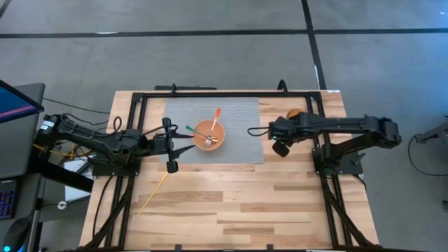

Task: Pick & Place Utensil
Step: Put the yellow cup on the gray mat to the top right of the orange bowl

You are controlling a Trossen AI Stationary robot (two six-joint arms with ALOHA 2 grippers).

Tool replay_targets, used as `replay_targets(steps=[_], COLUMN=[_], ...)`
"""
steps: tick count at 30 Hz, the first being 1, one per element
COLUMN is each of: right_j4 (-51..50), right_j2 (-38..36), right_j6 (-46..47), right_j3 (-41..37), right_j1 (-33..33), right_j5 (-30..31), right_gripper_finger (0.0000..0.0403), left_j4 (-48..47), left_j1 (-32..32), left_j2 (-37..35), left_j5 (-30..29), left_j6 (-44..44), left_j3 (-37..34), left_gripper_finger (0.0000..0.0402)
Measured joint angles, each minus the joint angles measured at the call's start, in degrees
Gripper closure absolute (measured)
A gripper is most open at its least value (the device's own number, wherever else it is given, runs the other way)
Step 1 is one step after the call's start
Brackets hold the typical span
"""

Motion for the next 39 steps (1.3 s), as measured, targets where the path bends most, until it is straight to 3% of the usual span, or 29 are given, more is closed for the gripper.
replay_targets(steps=[4,10,31,35,39], right_j4=[-0.8,-5.0,-5.5,-5.5,-5.6], right_j2=[0.8,0.1,7.8,10.6,13.1], right_j6=[-0.9,-0.9,-1.1,-1.6,-5.4], right_j3=[3.1,6.1,6.0,6.0,6.0], right_j1=[1.2,-0.3,-12.8,-13.8,-13.8], right_j5=[0.0,6.2,1.6,-0.3,-0.5], right_gripper_finger=[0.0281,0.0274,0.0248,0.0262,0.0311], left_j4=[0.0,0.0,0.0,0.0,0.0], left_j1=[0.0,0.0,0.0,0.0,0.0], left_j2=[0.0,0.0,0.0,0.0,0.0], left_j5=[0.0,0.0,0.0,0.0,0.0], left_j6=[0.0,0.0,-0.4,-0.4,-0.4], left_j3=[0.0,0.0,0.0,0.0,0.0], left_gripper_finger=[0.0266,0.0266,0.0266,0.0266,0.0266])
